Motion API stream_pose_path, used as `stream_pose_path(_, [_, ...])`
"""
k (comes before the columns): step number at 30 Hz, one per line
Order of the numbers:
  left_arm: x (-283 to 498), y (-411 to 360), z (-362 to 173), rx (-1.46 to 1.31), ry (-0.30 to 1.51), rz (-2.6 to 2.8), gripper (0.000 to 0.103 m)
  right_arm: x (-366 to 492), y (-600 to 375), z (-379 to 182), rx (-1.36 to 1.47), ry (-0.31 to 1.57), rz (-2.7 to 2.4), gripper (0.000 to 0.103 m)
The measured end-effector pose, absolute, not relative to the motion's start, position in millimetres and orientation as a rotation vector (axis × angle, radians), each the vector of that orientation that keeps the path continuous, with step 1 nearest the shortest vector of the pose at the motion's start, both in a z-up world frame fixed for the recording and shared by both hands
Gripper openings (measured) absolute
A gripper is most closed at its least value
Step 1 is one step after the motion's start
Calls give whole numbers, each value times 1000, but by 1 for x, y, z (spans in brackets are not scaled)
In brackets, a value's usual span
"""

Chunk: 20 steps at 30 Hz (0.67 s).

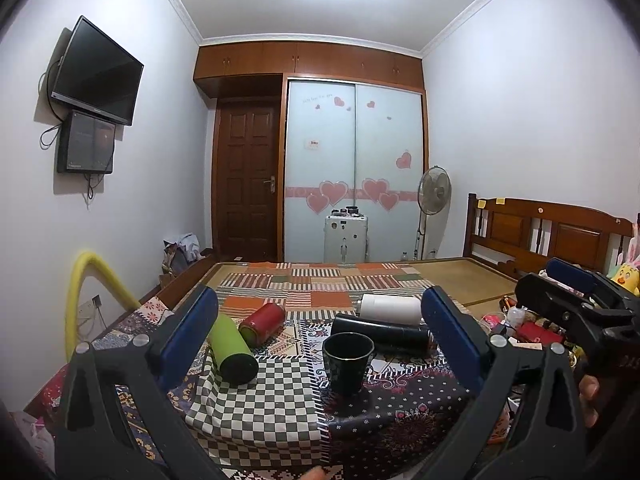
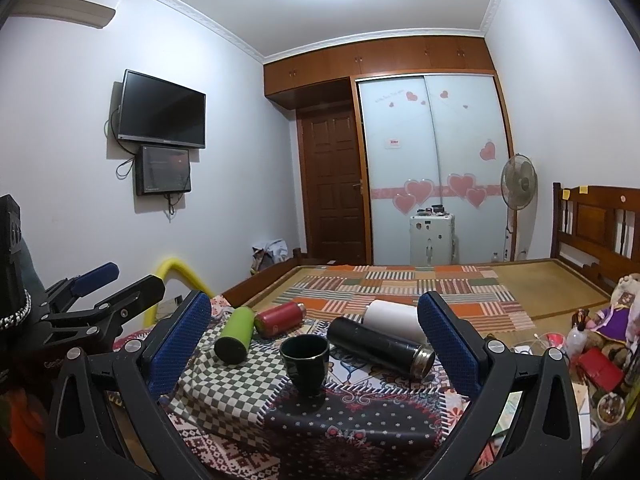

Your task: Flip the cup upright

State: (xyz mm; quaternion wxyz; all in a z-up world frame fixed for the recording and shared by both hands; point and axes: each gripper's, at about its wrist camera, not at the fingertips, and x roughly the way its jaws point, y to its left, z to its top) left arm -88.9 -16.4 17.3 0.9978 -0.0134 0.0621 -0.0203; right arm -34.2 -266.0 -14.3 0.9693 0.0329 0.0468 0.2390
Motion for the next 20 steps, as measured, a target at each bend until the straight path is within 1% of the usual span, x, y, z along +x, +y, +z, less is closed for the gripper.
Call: stream_pose_path(20, [-83, -17, 14, -24, 150, -74, 103, -32, -267, -14, 61, 98, 462, 103])
